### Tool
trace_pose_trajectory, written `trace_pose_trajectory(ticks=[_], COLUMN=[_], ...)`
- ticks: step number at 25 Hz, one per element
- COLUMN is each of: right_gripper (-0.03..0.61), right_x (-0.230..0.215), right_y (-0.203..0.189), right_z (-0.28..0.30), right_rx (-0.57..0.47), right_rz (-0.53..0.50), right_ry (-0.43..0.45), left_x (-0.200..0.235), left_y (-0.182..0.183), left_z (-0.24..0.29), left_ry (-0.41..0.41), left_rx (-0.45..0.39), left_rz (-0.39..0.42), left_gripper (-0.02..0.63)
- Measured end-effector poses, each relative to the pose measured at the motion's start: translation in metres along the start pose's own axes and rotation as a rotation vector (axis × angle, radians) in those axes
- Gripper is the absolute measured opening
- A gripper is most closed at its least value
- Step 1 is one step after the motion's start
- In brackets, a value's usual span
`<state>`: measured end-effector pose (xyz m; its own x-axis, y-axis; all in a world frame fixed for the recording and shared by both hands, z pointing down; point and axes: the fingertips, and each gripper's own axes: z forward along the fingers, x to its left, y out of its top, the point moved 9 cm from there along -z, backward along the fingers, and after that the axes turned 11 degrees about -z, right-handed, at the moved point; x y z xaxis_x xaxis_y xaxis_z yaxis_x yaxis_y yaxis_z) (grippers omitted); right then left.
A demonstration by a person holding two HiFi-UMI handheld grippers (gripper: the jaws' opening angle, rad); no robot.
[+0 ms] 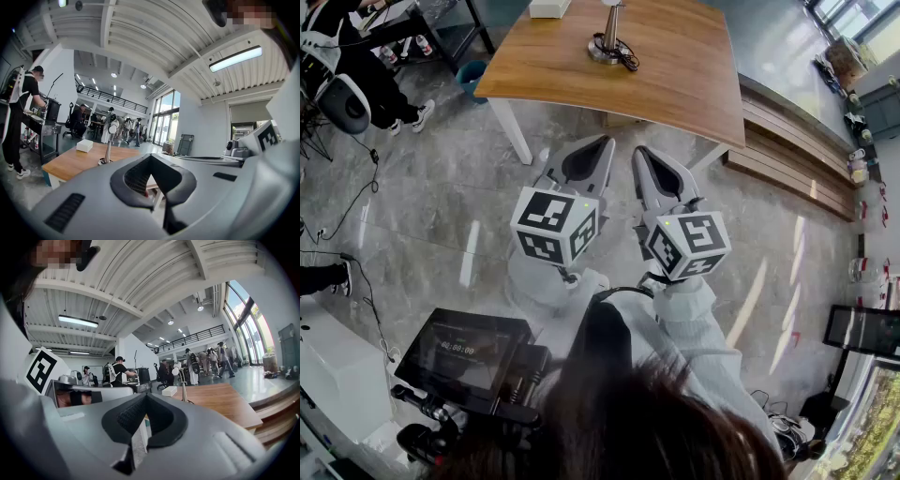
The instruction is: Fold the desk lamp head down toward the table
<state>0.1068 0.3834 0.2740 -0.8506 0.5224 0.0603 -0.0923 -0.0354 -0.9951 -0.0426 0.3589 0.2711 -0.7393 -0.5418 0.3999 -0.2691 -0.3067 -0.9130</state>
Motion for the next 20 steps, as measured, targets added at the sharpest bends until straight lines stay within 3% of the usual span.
trace_pose_trajectory(ticks=[20], right_gripper=[0.000], right_x=[-0.0054], right_y=[-0.0058], right_z=[0.0067], right_rx=[-0.003], right_rz=[-0.010], right_ry=[0.016], left_x=[0.0027], left_y=[-0.0050], left_z=[0.0054], left_ry=[0.039], left_rx=[-0.004], left_rz=[0.017], left_gripper=[0.000])
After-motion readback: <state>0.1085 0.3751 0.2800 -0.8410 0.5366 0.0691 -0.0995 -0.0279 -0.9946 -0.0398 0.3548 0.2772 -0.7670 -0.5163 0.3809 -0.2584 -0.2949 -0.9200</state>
